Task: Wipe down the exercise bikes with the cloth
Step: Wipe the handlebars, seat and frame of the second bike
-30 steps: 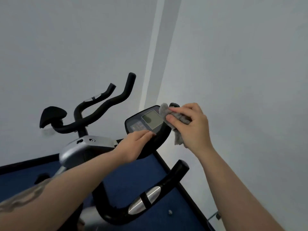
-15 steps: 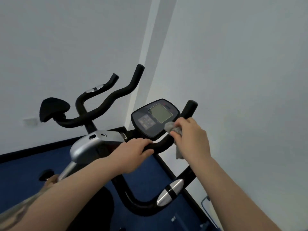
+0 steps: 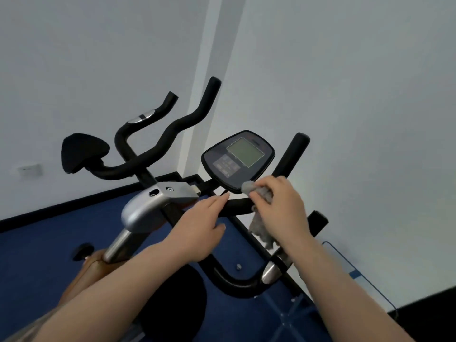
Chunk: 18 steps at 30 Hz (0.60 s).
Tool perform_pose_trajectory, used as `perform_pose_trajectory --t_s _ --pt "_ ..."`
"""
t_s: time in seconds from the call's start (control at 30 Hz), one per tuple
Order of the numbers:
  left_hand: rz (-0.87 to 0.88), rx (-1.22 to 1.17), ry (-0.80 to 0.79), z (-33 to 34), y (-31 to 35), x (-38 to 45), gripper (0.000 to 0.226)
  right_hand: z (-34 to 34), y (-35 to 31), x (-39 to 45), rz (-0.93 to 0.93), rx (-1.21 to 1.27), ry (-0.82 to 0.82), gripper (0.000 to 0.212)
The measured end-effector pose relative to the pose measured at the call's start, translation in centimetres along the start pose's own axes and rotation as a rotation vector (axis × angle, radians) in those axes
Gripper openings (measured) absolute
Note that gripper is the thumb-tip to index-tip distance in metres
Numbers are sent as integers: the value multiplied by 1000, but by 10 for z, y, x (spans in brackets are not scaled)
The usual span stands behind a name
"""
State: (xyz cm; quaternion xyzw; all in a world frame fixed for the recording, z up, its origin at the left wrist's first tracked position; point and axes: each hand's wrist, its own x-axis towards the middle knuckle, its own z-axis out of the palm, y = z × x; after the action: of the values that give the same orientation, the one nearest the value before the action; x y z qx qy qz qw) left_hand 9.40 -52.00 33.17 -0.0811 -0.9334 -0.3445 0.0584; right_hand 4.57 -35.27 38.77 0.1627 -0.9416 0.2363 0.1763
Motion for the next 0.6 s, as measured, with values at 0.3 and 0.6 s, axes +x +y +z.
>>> perform_pose_trajectory --t_s 0.3,0.6 --pt "-133 24 185 -10 3 -31 49 15 -9 -8 -19 45 28 11" --pt "-198 -3 373 -17 -7 -61 33 37 -38 -20 -191 -72 -34 16"
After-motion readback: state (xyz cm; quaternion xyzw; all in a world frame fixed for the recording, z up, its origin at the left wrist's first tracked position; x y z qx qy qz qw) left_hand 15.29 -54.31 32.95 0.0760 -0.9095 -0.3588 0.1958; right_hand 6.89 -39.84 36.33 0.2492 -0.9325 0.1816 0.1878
